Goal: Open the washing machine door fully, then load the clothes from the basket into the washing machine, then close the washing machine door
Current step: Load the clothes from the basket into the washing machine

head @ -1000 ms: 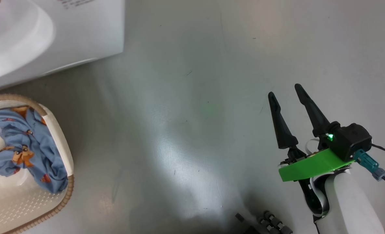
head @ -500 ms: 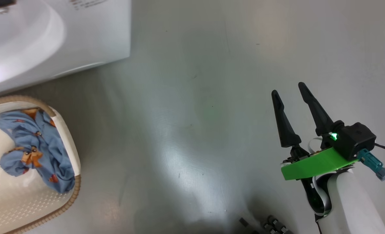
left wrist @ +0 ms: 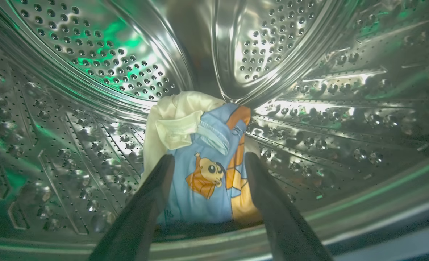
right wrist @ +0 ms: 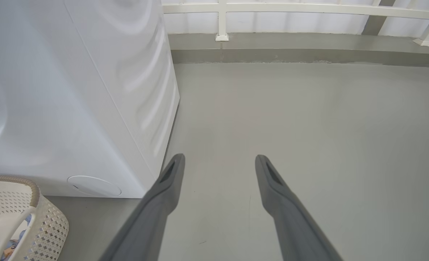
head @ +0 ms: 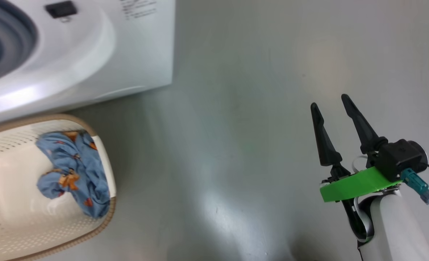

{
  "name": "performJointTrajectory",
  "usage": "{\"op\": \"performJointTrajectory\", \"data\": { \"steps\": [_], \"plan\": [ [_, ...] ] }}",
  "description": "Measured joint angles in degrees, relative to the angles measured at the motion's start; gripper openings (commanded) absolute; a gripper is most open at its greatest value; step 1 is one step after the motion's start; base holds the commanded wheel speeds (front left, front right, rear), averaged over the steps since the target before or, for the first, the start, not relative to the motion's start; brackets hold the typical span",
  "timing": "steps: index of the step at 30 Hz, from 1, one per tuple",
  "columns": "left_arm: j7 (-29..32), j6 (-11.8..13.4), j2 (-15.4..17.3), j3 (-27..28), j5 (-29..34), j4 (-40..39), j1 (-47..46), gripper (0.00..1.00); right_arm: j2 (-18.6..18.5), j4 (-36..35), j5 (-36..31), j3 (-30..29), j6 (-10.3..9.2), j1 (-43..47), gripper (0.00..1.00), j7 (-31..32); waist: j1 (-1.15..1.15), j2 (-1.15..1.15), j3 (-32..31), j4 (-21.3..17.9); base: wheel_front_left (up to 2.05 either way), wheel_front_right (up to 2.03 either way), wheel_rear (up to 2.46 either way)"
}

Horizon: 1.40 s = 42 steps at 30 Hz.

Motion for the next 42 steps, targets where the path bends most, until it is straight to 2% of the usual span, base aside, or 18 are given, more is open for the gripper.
{"op": "performJointTrajectory", "data": {
  "steps": [7,13,20,26,33,42],
  "plan": [
    [-2.0,0.0,-0.3,-2.7,-4.8,-5.2,10.0,1.0,0.0,-0.6,-1.7,-1.0,0.0,2.5,1.0,1.4,0.0,0.0,-4.6,2.5,0.0,0.0,0.0],
    [-2.7,0.1,-0.6,-3.0,-5.2,-11.4,20.3,1.0,0.0,-1.3,-2.5,-1.6,0.0,5.2,1.0,2.6,0.0,0.0,-9.2,4.7,0.0,0.0,0.0],
    [-3.1,5.7,-2.4,2.1,-3.7,-28.7,38.8,1.0,0.0,-3.2,-3.0,-1.3,0.0,9.2,1.0,3.7,0.0,0.0,-16.3,6.9,0.0,0.0,0.0],
    [-3.1,10.6,-4.7,4.2,-2.7,-39.1,52.6,1.0,0.0,-4.5,-3.0,-1.6,0.0,13.5,1.0,4.7,0.0,0.0,-21.9,8.2,0.0,0.0,0.0],
    [-3.1,13.5,-7.2,5.8,-2.6,-45.7,61.2,1.0,0.0,-5.8,-2.8,-1.4,0.0,16.4,1.0,5.4,0.0,0.0,-26.8,9.2,0.0,0.0,0.0],
    [-3.1,16.5,-12.7,8.5,-1.9,-53.0,71.9,1.0,0.1,-7.1,-2.2,-1.9,0.0,19.8,1.0,5.6,0.0,0.0,-32.3,10.1,0.0,0.0,0.0]
  ]
}}
